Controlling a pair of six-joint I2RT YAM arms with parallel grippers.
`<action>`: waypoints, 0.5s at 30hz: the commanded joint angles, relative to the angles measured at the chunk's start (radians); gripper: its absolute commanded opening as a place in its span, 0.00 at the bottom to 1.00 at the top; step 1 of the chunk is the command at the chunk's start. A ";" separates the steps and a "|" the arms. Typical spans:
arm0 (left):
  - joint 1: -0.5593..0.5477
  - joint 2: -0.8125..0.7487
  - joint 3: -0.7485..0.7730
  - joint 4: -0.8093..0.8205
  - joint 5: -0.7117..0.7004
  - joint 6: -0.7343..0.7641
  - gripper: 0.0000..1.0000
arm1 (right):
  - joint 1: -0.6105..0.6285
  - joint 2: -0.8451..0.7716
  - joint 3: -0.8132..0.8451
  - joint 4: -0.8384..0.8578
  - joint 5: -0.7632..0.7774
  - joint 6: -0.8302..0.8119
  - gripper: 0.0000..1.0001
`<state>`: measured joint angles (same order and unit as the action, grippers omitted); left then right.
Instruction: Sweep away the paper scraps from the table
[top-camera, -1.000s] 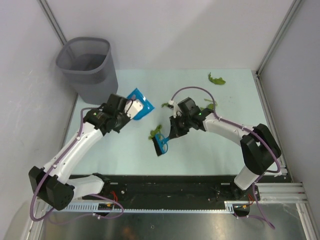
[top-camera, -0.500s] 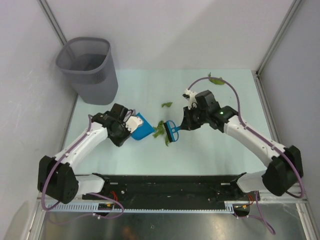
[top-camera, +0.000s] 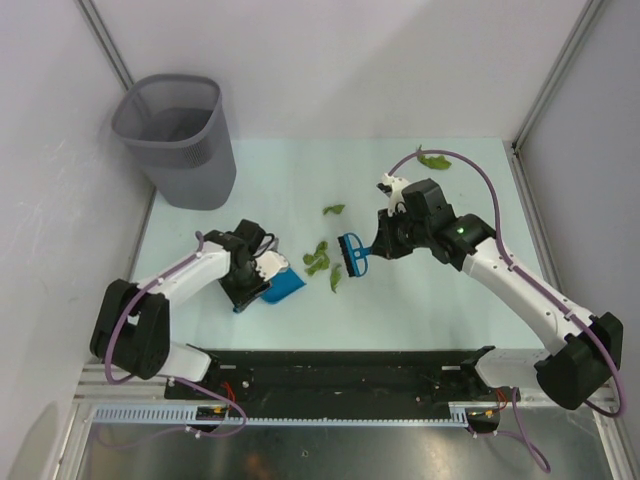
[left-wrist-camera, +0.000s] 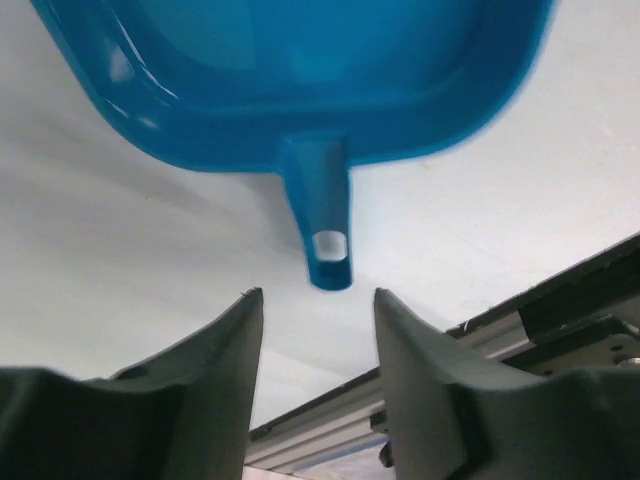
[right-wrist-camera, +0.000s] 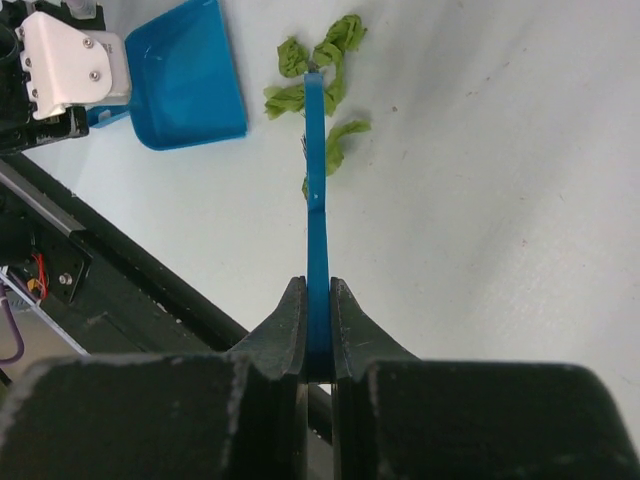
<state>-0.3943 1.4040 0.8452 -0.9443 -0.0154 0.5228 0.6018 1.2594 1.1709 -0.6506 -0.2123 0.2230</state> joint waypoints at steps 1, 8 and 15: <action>0.005 0.006 -0.021 0.096 0.034 0.048 0.60 | -0.002 -0.018 0.033 -0.012 0.017 -0.016 0.00; 0.080 -0.107 -0.051 0.185 0.173 0.092 0.91 | -0.002 -0.038 0.033 -0.024 0.016 -0.022 0.00; 0.198 -0.381 -0.202 0.239 0.422 0.180 1.00 | 0.015 -0.035 0.033 -0.027 0.013 -0.016 0.00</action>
<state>-0.2070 1.1503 0.7383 -0.7399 0.2291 0.6151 0.6048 1.2499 1.1709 -0.6846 -0.2062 0.2089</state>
